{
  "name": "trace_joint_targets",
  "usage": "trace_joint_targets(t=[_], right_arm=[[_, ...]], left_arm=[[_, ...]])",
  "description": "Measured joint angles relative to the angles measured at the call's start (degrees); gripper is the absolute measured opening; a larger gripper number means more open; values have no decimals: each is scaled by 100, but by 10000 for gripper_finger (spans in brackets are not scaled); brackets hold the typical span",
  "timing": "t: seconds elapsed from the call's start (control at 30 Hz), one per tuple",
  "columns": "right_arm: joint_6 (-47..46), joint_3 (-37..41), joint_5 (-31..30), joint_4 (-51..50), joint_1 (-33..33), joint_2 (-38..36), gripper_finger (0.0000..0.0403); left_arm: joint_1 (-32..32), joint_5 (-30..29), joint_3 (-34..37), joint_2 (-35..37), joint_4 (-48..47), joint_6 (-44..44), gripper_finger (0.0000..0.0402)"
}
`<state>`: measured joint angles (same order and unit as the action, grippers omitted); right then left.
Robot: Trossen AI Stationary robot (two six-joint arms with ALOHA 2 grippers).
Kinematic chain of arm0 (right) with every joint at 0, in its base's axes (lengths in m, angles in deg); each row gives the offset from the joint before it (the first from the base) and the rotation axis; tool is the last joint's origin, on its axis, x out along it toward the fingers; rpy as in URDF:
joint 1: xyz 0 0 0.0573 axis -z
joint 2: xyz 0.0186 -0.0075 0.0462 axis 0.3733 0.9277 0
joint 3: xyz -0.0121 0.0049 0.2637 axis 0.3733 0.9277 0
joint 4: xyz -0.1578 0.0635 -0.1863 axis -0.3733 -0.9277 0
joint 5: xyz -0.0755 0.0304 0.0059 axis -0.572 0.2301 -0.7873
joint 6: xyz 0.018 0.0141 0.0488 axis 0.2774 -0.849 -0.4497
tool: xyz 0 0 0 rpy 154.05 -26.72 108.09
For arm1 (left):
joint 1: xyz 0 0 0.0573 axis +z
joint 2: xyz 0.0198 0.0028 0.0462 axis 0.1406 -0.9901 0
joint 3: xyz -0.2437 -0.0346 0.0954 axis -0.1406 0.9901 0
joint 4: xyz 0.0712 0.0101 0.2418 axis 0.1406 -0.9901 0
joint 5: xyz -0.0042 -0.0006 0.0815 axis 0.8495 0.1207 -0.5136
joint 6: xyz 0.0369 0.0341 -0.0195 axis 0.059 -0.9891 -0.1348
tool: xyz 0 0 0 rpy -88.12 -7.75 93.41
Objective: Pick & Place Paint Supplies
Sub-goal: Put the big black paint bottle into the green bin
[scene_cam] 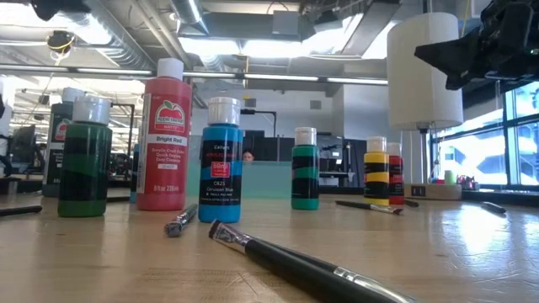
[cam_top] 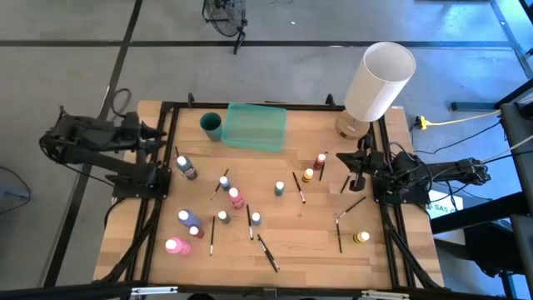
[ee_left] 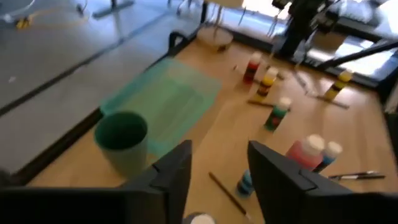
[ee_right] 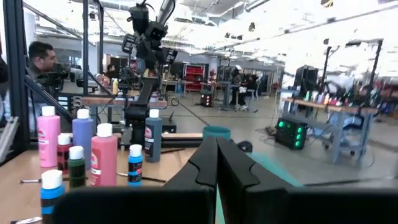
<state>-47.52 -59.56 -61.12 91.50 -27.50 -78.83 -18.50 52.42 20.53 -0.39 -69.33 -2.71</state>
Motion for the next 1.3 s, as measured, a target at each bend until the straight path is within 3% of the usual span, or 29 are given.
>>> trace_joint_targets(t=[0.17,0.3,0.57,0.73,0.97,1.3], right_arm=[[-451,0,2,-197,0,24,3],[-337,0,-114,-217,24,37,3],[177,0,-346,93,266,37,3],[286,0,-346,209,441,37,3],[284,0,-346,192,575,37,3],[176,0,-300,97,575,37,3]], left_arm=[[0,84,27,-436,-117,214,213],[0,157,21,-776,-143,114,231],[0,815,19,-1453,-856,402,223],[0,1198,19,-1822,-1607,-252,211],[0,784,19,-1949,-1665,-707,197],[26,765,19,-1945,-1724,22,196]])
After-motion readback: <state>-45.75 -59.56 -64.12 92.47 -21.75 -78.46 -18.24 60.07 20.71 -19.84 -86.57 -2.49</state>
